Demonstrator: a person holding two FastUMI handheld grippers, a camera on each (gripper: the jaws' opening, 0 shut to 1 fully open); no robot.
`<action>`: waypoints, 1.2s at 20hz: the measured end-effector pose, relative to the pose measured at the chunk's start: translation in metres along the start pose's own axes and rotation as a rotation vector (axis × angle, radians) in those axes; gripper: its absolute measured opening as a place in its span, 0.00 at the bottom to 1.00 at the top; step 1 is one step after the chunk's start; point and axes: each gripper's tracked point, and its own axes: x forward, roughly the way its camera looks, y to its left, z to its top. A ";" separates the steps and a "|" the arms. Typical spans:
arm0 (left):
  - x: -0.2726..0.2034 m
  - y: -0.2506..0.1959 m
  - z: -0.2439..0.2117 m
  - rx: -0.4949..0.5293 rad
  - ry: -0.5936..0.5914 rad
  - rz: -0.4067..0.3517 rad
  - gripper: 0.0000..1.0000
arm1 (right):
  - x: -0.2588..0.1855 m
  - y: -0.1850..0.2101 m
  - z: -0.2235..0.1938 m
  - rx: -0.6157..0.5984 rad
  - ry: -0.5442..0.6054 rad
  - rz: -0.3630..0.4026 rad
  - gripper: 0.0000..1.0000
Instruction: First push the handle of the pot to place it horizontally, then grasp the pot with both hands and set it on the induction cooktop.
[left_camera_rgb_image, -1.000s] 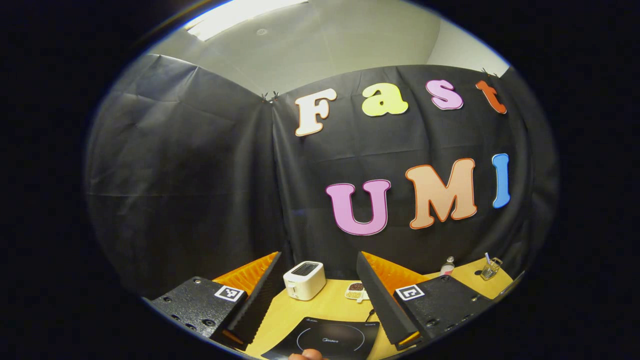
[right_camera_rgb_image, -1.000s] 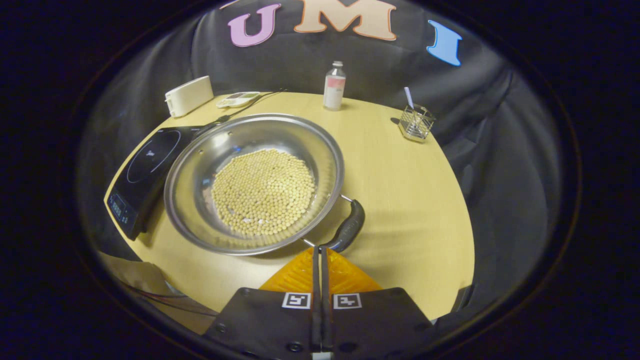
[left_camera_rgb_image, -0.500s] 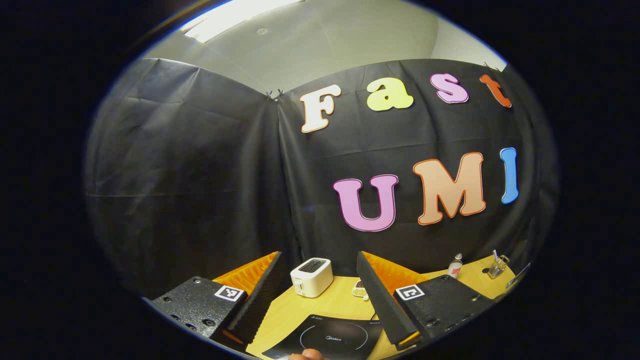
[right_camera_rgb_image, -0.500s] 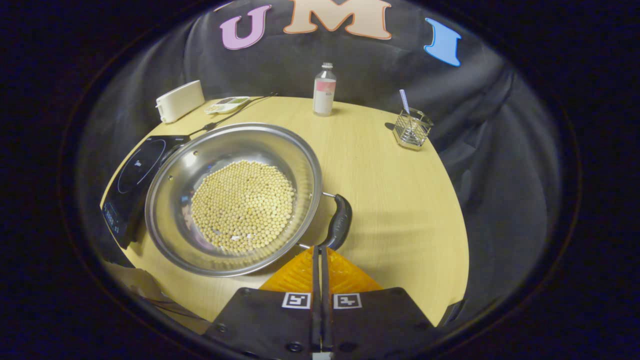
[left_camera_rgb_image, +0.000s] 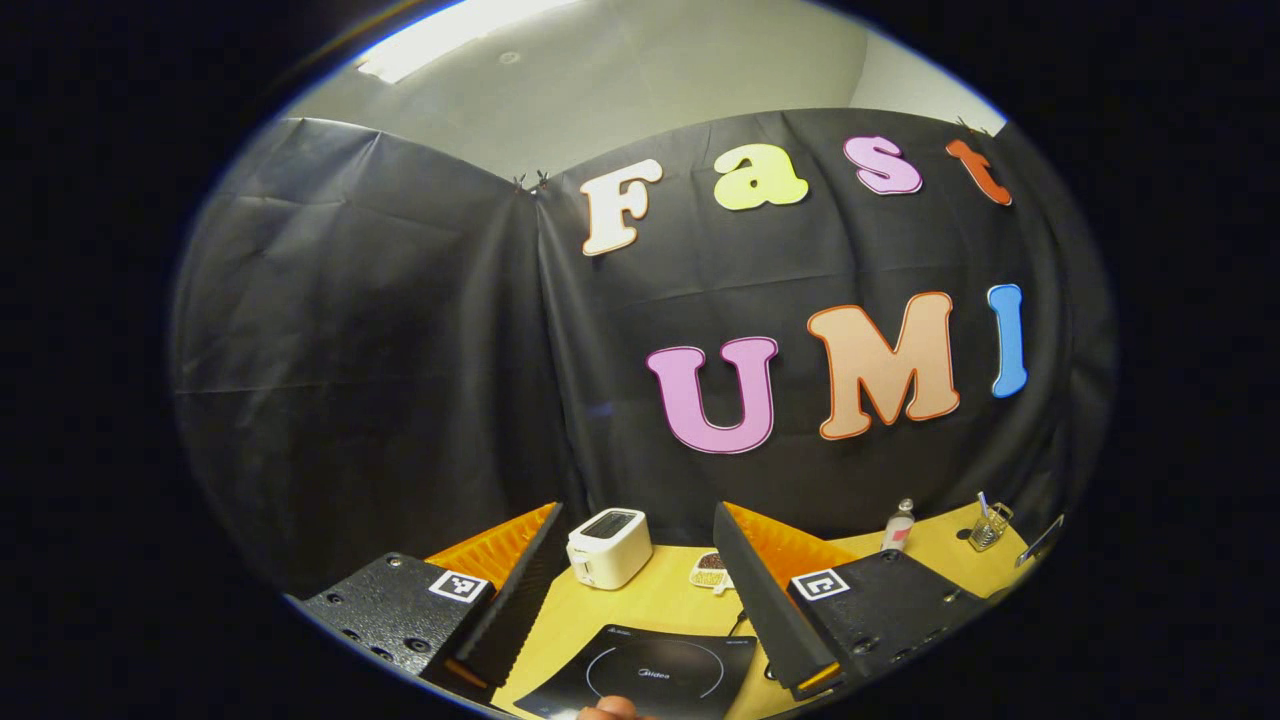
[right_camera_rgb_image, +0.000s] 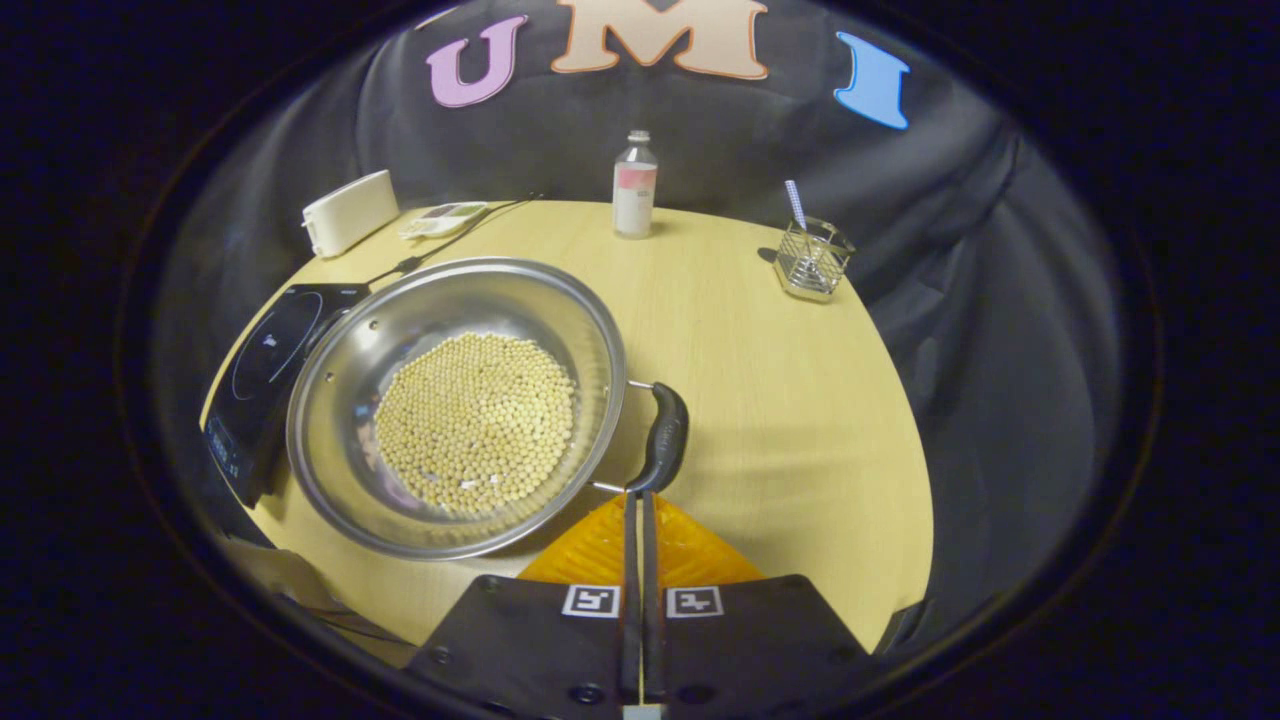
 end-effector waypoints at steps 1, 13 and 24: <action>0.001 -0.002 -0.002 0.003 0.002 -0.004 0.95 | -0.003 -0.003 0.002 0.002 -0.007 -0.008 0.03; 0.011 -0.043 -0.031 0.031 0.072 -0.124 0.96 | -0.038 -0.019 0.055 0.131 -0.190 -0.036 0.29; 0.015 -0.100 -0.114 0.029 0.268 -0.296 0.98 | -0.045 -0.024 0.084 0.176 -0.270 -0.048 0.96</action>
